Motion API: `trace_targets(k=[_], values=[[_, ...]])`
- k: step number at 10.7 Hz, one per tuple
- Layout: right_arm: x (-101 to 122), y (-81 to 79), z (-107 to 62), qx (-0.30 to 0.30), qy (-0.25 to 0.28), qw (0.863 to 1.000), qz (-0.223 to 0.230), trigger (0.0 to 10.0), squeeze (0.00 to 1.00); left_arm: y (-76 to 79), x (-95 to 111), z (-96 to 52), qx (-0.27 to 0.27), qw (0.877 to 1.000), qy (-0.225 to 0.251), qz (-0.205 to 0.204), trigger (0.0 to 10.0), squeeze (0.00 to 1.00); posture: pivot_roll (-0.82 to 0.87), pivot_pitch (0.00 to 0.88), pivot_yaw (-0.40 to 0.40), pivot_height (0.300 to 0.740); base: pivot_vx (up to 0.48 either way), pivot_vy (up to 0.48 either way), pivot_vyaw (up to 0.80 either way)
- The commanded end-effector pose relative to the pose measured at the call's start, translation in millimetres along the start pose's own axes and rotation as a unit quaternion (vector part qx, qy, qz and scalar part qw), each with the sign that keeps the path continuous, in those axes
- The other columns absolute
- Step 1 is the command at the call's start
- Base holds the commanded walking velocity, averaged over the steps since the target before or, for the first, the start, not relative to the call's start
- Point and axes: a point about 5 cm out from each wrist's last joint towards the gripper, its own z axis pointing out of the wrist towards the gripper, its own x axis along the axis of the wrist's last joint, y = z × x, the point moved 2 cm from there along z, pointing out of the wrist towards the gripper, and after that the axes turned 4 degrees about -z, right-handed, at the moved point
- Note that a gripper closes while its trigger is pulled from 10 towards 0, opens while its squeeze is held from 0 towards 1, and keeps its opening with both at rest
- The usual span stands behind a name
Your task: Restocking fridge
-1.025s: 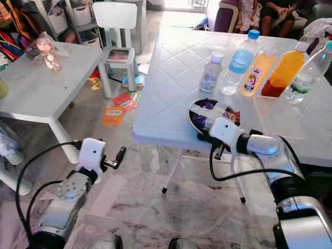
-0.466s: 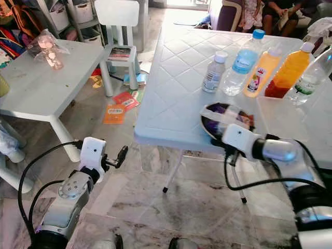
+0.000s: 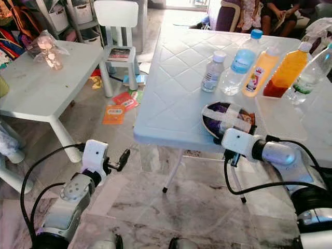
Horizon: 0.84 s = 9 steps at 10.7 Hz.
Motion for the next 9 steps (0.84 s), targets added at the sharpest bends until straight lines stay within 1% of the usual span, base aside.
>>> trace_targets(k=[1,3,5,6,7,8,9], values=[[16.2,19.3,2.4,-0.047,0.034,0.998,-0.023,0.0,0.0,1.4,0.2,-0.6,-0.004,1.0,0.0,0.001,10.0,0.0,0.09,0.042,-0.032,0.74,0.0,0.0,0.0],[40.8,33.6,10.5,-0.118,0.077,0.988,-0.057,0.0,0.0,0.7,0.8,0.4,-0.003,1.0,0.003,0.0,10.0,0.0,0.09,0.028,-0.042,0.74,0.0,0.0,0.0],[41.8,29.7,17.0,-0.15,0.076,0.985,-0.046,0.0,0.0,1.2,-0.2,-0.1,-0.001,1.0,0.004,-0.002,10.0,0.0,0.09,0.016,-0.049,0.74,0.0,0.0,0.0],[54.6,19.5,22.4,-0.152,0.107,0.982,-0.048,0.0,0.0,1.4,-1.3,-1.4,-0.002,1.0,0.005,-0.005,10.0,0.0,0.09,0.005,-0.05,0.74,0.0,0.0,0.0],[73.7,2.8,31.4,-0.132,0.143,0.979,-0.057,7.0,0.0,-0.1,-1.5,-1.9,0.002,1.0,0.007,-0.009,10.0,0.0,0.09,0.0,-0.051,0.74,0.0,0.0,0.0],[88.4,-8.5,37.3,-0.13,0.177,0.975,-0.045,10.0,0.0,-1.1,0.6,-0.7,0.003,1.0,0.012,-0.011,10.0,0.0,0.09,0.0,-0.052,0.74,0.0,0.0,0.0],[95.8,-13.7,41.9,-0.135,0.188,0.972,-0.044,10.0,0.0,-1.6,6.7,1.7,0.006,1.0,0.024,-0.011,10.0,0.0,0.09,0.0,-0.051,0.74,0.0,0.0,0.0]])
